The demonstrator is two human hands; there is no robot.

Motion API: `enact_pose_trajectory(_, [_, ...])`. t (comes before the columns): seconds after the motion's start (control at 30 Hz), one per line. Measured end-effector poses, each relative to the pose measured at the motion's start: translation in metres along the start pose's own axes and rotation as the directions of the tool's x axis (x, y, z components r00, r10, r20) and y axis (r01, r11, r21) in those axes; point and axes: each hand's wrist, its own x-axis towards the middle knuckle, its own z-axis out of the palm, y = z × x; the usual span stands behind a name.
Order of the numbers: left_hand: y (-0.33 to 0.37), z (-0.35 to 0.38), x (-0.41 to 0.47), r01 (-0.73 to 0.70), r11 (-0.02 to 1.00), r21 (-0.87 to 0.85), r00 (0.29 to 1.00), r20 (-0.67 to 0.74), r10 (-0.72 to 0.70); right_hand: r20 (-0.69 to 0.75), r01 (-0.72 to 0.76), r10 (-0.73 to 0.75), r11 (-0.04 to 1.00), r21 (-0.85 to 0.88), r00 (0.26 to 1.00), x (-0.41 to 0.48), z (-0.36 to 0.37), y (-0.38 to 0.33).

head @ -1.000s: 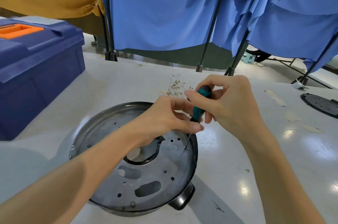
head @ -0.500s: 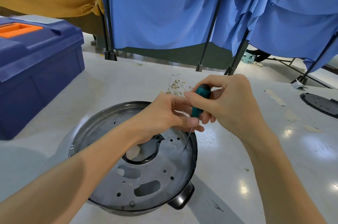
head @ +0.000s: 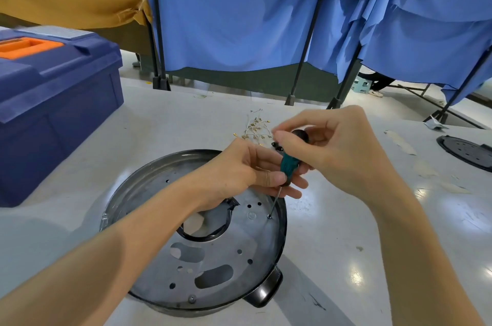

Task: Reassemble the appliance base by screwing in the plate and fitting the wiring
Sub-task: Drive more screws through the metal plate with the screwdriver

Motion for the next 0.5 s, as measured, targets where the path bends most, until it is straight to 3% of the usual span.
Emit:
enact_pose_trajectory(0.17, [0.001,0.002,0.001,-0.016,0.997,0.075,0.998,-0.067,0.021,-0.110,-0.012,0.010,1.000,-0.014,0.994,0.001,0.006,0.004])
enact_pose_trajectory(0.33, [0.000,0.000,0.003,0.004,0.994,0.106,0.995,-0.096,0.006,-0.317,-0.086,0.008,0.969,-0.232,0.948,0.005,0.027,0.008])
enact_pose_trajectory(0.5, [-0.006,-0.005,-0.003,0.087,0.903,0.421,0.985,-0.172,-0.015,-0.396,-0.108,0.038,0.982,-0.155,0.917,0.002,0.028,0.012])
